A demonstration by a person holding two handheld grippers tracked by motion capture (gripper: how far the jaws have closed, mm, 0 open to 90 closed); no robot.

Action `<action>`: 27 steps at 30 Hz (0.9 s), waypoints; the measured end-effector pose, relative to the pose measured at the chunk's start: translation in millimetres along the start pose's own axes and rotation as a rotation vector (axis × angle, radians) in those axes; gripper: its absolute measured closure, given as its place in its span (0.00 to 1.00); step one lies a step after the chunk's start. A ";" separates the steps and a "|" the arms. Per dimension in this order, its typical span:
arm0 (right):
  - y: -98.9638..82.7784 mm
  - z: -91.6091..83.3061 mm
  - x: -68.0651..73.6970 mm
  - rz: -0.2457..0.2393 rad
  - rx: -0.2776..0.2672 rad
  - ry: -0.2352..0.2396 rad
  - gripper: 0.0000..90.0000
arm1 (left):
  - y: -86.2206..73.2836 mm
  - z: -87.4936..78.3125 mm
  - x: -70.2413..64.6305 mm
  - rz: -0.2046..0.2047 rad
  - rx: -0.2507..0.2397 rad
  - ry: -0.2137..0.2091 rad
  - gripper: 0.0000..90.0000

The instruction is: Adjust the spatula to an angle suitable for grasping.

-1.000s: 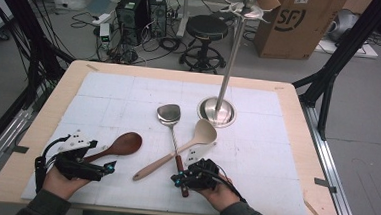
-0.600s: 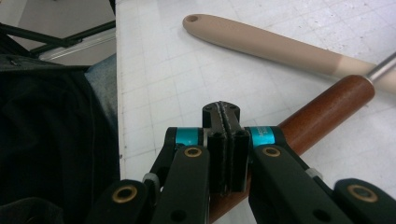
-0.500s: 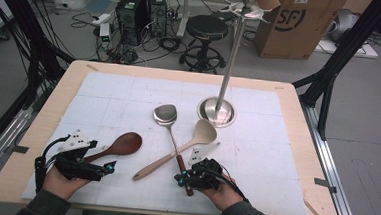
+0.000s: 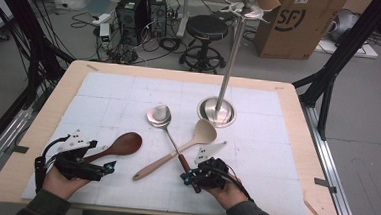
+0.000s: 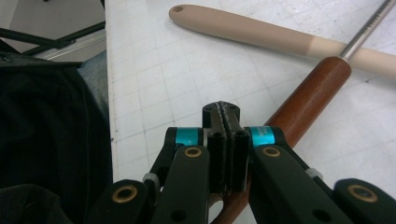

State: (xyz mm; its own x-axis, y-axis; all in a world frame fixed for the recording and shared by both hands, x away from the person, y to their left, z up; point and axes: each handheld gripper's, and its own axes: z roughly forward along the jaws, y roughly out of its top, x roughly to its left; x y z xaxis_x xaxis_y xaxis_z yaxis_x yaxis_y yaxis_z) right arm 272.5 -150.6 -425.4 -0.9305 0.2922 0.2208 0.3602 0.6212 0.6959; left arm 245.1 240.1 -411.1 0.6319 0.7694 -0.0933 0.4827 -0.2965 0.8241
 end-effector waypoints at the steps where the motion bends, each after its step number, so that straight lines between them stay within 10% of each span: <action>1: -0.3 -0.2 -0.7 -0.005 -0.002 0.001 1.00 | 0.0 0.0 -0.1 -0.001 -0.001 0.001 0.02; 27: -6.6 -11.0 -8.2 0.020 0.005 -0.028 1.00 | -0.2 -0.3 0.1 -0.001 0.000 -0.001 0.02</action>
State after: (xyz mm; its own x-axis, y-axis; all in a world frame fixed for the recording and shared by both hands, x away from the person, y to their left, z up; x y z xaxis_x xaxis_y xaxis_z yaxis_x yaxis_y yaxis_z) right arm 277.0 -165.0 -424.3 -0.9211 0.3249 0.2148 0.3787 0.6188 0.6882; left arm 244.9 240.4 -411.1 0.6322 0.7690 -0.0946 0.4830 -0.2957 0.8242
